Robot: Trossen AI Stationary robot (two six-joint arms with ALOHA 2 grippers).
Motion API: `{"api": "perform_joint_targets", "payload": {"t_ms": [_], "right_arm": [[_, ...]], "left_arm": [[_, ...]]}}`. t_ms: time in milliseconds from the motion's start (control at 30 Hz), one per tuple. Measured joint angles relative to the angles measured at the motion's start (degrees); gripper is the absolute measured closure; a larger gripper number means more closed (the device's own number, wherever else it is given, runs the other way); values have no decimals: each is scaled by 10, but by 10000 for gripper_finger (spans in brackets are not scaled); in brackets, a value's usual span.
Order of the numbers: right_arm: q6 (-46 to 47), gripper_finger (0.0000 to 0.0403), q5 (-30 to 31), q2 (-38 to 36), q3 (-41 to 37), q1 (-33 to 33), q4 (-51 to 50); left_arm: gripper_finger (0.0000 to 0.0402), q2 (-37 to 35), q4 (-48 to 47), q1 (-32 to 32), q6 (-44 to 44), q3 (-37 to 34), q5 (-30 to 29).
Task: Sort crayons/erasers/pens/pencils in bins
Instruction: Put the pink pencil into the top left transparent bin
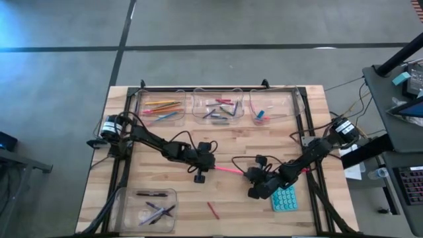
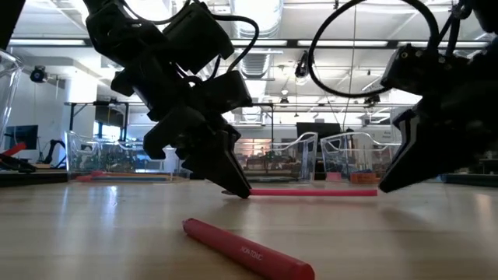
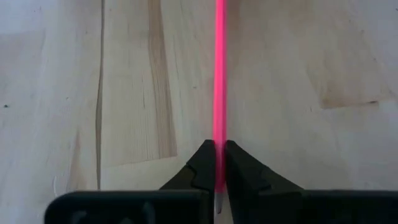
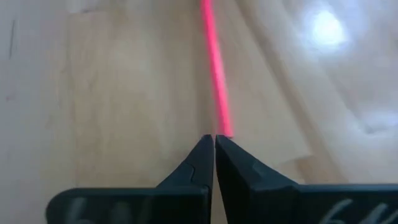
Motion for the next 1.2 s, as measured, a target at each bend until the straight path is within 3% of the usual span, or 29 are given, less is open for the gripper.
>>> {"api": "perform_joint_targets", "payload": {"t_ms": [167, 367, 533, 700, 933, 1100, 1200], "right_arm": [[15, 355, 12, -28, 0, 8, -21], [7, 283, 14, -46, 0, 17, -21], [2, 246, 16, -61, 0, 19, -29], [1, 242, 17, -69, 1, 23, -32], [5, 250, 17, -70, 1, 24, -31], [5, 249, 20, -70, 1, 25, -31], [5, 248, 21, -70, 1, 25, -31]], "left_arm": [[400, 0, -5, 0, 0, 1, 0], [400, -7, -12, 0, -2, 2, -4], [401, -56, -85, 0, -13, 2, -28], [401, -145, -168, 2, -12, -2, -94], [401, -319, -378, 12, -16, -5, -234], [402, -453, -505, 62, -63, -32, -311], [401, -523, -532, 111, -91, -63, -322]]}}
